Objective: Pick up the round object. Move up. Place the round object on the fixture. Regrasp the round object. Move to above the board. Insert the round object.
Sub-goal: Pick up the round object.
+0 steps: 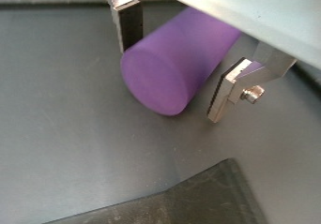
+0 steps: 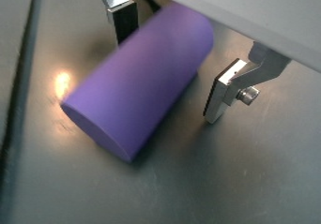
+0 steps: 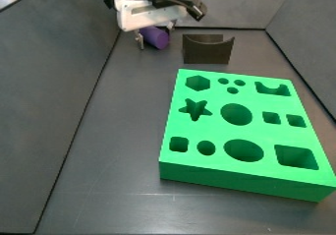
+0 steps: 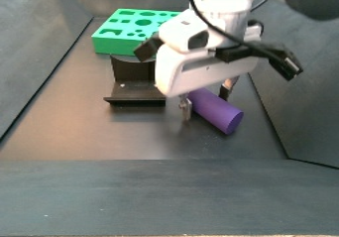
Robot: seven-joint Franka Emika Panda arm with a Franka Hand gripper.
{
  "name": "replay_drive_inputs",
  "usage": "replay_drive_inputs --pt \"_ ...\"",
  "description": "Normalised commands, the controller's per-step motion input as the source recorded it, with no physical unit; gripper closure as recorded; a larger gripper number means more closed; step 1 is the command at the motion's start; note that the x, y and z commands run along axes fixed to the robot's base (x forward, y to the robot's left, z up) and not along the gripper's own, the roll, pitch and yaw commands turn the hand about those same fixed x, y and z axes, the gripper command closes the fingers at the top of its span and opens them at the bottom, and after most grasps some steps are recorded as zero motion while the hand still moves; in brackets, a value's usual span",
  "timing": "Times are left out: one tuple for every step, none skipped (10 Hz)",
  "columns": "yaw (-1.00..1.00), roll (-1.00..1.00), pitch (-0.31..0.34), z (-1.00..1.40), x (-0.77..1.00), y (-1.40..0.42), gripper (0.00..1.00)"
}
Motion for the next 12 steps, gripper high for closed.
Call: replay_drive_inputs --pt "0.0 0.0 -0.014 0.0 0.0 0.0 0.0" --pt "0.0 0.07 -0.059 0.0 -0.07 -0.1 0.0" --pt "0.0 0.0 0.0 0.0 0.0 0.0 0.0" --pt "0.0 0.0 0.0 0.0 0.0 0.0 1.0" --pt "0.0 0.0 0.0 0.0 0.0 0.0 1.0" --pt "0.0 0.0 0.0 0.0 0.0 0.0 1.0" --pt "0.0 0.0 0.0 0.0 0.0 0.0 1.0" --pt "0.0 0.0 0.0 0.0 0.0 0.0 1.0" --pt "0.0 0.0 0.0 0.0 0.0 0.0 1.0" --pt "0.0 0.0 0.0 0.0 0.0 0.0 1.0" --pt "0.0 0.0 0.0 0.0 0.0 0.0 1.0" --pt "0.0 0.0 0.0 0.0 0.0 0.0 1.0"
